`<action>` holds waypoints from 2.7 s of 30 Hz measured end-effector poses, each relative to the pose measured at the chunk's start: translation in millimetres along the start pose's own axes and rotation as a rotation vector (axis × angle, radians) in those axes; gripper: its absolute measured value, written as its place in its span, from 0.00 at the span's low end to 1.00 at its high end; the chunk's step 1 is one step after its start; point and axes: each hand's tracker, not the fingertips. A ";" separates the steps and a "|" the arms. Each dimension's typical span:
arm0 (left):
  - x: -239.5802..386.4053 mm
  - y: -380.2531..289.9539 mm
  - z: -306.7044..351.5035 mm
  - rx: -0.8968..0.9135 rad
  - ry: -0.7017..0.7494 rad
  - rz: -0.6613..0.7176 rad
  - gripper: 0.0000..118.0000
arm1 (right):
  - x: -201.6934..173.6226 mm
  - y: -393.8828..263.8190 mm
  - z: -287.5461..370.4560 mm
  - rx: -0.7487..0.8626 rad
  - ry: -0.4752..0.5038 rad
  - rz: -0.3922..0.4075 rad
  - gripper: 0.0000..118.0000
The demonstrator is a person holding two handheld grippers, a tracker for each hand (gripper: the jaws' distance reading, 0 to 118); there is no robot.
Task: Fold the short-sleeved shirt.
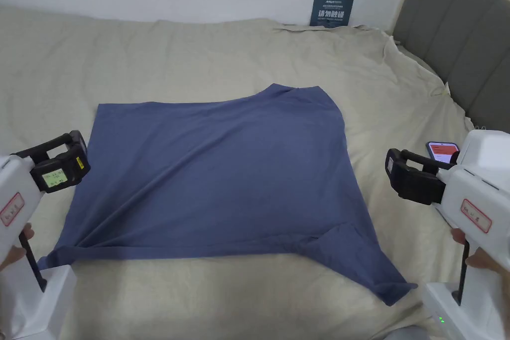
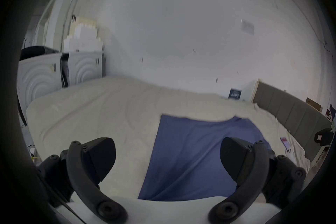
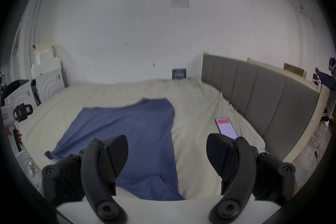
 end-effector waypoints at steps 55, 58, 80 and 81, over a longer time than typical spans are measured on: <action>51.6 -45.6 36.0 -0.018 -0.063 -0.188 0.00 | -10.1 -13.9 -31.3 -0.241 0.094 -0.013 0.77; 51.2 -46.9 34.2 -0.022 -0.063 -0.192 0.00 | -4.5 -7.8 -54.4 -0.426 0.127 0.047 0.77; 47.7 -54.7 27.7 -0.066 -0.044 -0.195 0.00 | 5.1 -129.4 -132.7 -0.909 0.101 0.056 0.76; 47.9 -55.1 27.2 -0.070 -0.043 -0.194 0.00 | 4.8 -129.3 -132.3 -0.908 0.101 0.050 0.73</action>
